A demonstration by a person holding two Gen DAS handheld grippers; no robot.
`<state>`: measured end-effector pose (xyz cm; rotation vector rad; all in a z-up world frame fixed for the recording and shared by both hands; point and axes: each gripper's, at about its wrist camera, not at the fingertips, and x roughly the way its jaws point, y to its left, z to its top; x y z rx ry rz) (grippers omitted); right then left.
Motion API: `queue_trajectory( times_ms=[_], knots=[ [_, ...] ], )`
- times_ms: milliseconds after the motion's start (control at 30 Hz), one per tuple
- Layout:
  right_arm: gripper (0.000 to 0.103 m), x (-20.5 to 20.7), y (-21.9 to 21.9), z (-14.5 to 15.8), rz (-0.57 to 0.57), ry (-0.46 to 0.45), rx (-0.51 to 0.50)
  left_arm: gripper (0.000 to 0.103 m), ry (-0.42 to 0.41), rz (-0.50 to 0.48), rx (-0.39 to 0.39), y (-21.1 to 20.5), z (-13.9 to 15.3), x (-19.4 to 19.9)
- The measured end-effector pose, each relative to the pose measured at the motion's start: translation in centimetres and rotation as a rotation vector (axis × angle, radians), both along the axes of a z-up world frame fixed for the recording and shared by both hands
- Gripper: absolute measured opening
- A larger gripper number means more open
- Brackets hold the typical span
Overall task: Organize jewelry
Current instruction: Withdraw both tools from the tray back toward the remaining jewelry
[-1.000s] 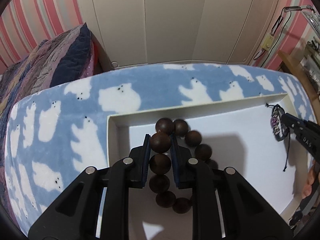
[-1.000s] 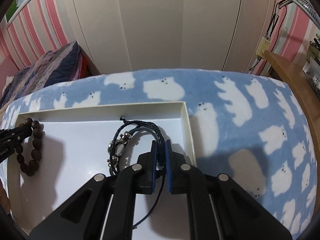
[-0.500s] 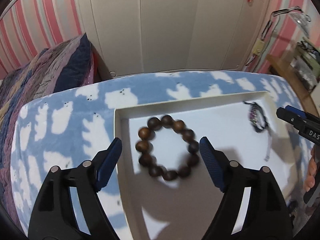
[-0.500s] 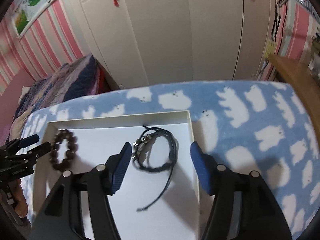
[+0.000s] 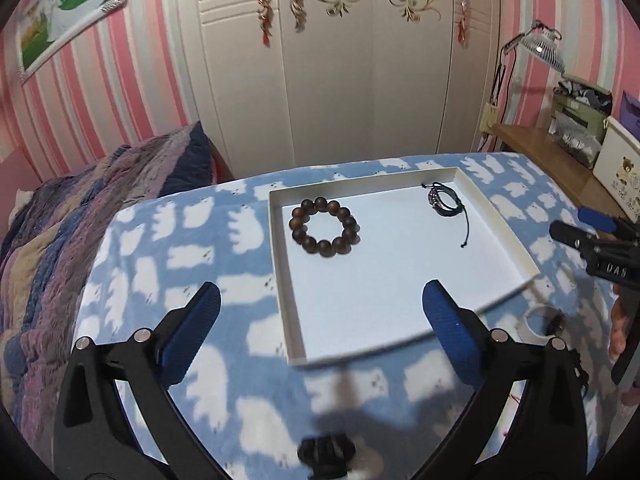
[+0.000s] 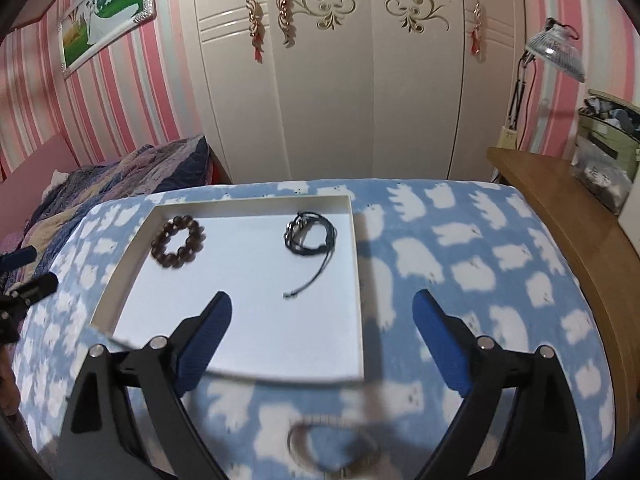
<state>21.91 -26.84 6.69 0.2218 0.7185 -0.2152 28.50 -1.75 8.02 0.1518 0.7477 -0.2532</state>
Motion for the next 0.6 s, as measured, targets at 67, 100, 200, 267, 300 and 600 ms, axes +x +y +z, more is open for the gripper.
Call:
queue_trajectory(
  times_ms=[67, 100, 200, 267, 300, 600],
  knots=[
    [0.092, -1.9, 0.7, 0.1, -0.005, -0.01, -0.021, 0.1, -0.017, 0.015, -0.007, 0.7, 0.2, -1.7],
    [0.093, -2.5, 0.9, 0.1, -0.008, -0.012, -0.028, 0.1, -0.021, 0.021, -0.005, 1.2, 0.4, -2.8],
    [0.1, -4.7, 1.7, 0.3, -0.026, -0.029, -0.065, 0.1, -0.046, 0.042, -0.012, 1.8, 0.5, -5.1],
    [0.1, -6.1, 2.0, 0.6, -0.044, -0.054, -0.091, 0.1, -0.056, 0.049, -0.024, 2.1, 0.3, -6.4],
    [0.1, -6.8, 2.1, 0.7, -0.05, -0.061, -0.097, 0.1, -0.055, 0.049, -0.038, 2.3, 0.2, -7.0],
    [0.101, -10.5, 1.3, 1.2, -0.109, -0.071, -0.088, 0.1, -0.051, 0.079, -0.073, 3.6, -0.6, -10.6]
  ],
)
